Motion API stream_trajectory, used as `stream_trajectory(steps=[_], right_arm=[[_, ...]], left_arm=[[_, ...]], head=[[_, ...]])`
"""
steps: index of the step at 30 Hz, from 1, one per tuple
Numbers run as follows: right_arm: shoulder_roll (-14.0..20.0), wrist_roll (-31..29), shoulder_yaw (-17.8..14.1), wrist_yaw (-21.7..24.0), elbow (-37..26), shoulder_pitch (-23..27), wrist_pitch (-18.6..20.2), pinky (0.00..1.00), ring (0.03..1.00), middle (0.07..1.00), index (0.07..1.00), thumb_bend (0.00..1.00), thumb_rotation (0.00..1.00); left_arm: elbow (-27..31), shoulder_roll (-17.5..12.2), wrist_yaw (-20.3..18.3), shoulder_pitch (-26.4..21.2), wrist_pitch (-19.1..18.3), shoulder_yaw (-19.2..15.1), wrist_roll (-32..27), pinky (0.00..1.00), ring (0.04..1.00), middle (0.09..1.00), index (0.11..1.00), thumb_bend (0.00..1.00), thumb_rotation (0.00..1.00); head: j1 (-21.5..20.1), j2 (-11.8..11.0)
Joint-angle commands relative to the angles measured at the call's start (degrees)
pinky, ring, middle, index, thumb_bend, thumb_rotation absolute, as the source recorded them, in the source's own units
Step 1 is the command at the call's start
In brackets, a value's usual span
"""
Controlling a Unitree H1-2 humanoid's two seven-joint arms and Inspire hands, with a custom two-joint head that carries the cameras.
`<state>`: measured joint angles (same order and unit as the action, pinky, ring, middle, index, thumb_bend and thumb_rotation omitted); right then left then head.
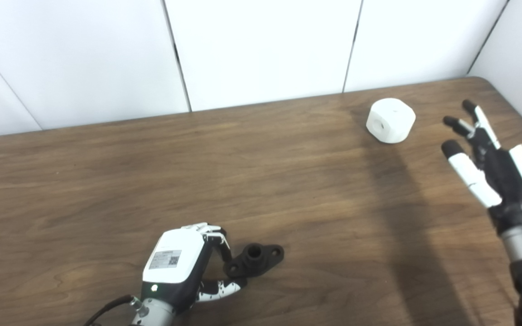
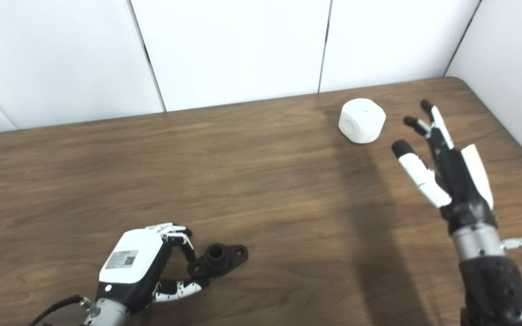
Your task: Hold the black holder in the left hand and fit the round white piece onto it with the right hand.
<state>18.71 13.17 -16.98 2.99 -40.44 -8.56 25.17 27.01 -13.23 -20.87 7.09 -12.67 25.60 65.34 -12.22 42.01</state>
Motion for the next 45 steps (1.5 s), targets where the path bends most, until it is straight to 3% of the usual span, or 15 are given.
stream_trajectory(steps=[1, 4, 8, 16, 28, 32, 37, 45], right_arm=[[2.01, 1.34, -1.37, -1.03, 0.66, 1.68, -1.15, 1.0, 0.948, 0.893, 0.981, 0.55, 0.85], [2.96, 1.34, -1.7, -1.0, 3.12, 2.92, -2.09, 0.97, 0.943, 0.912, 0.991, 0.54, 0.75], [3.73, 3.54, -0.67, -1.23, 6.11, 4.92, -2.08, 0.99, 0.957, 0.934, 0.986, 0.67, 0.57], [6.6, 12.2, 5.97, 1.11, 12.75, 11.59, 1.18, 0.96, 0.964, 0.948, 0.976, 0.81, 0.43], [7.31, 17.55, 12.65, 2.38, 25.28, 21.78, 1.38, 0.9, 0.988, 0.951, 0.96, 0.86, 0.42], [6.52, 18.93, 13.13, 2.81, 29.1, 24.39, 1.7, 0.89, 0.996, 0.955, 0.965, 0.86, 0.45], [6.0, 20.6, 13.92, 2.45, 35.12, 28.0, 1.72, 0.99, 0.994, 0.954, 0.962, 0.88, 0.44], [5.24, 23.22, 14.22, 2.08, 42.66, 32.63, 1.72, 1.0, 1.0, 0.966, 0.96, 0.9, 0.45]], left_arm=[[-3.93, -0.99, -4.17, 1.95, -0.67, 0.08, 0.45, 0.83, 0.838, 0.773, 0.488, 0.52, 0.05], [-4.0, -1.25, -3.84, 2.1, -0.38, -0.1, 0.24, 0.82, 0.832, 0.771, 0.488, 0.52, 0.05], [-3.83, -1.65, -4.01, 2.23, -0.17, -0.59, -0.35, 0.82, 0.831, 0.774, 0.488, 0.52, 0.05], [-4.02, -2.81, -3.99, 2.66, 0.93, -1.69, -1.54, 0.82, 0.836, 0.776, 0.488, 0.52, 0.05], [-4.95, -3.96, -3.56, 3.22, 2.59, -3.07, -3.37, 0.82, 0.841, 0.778, 0.488, 0.52, 0.05], [-5.47, -4.16, -3.08, 3.37, 3.04, -3.54, -4.02, 0.82, 0.843, 0.78, 0.488, 0.52, 0.05], [-5.68, -4.37, -2.98, 3.64, 3.41, -3.86, -4.03, 0.83, 0.845, 0.783, 0.488, 0.52, 0.05], [-6.48, -4.48, -2.12, 4.02, 4.56, -4.29, -4.04, 0.82, 0.845, 0.782, 0.488, 0.52, 0.05]], head=[[-0.65, -0.49], [-1.59, -1.24], [-3.14, -1.76], [-6.09, -3.0], [-9.12, -4.43], [-9.79, -4.65], [-10.39, -5.3], [-10.48, -6.04]])
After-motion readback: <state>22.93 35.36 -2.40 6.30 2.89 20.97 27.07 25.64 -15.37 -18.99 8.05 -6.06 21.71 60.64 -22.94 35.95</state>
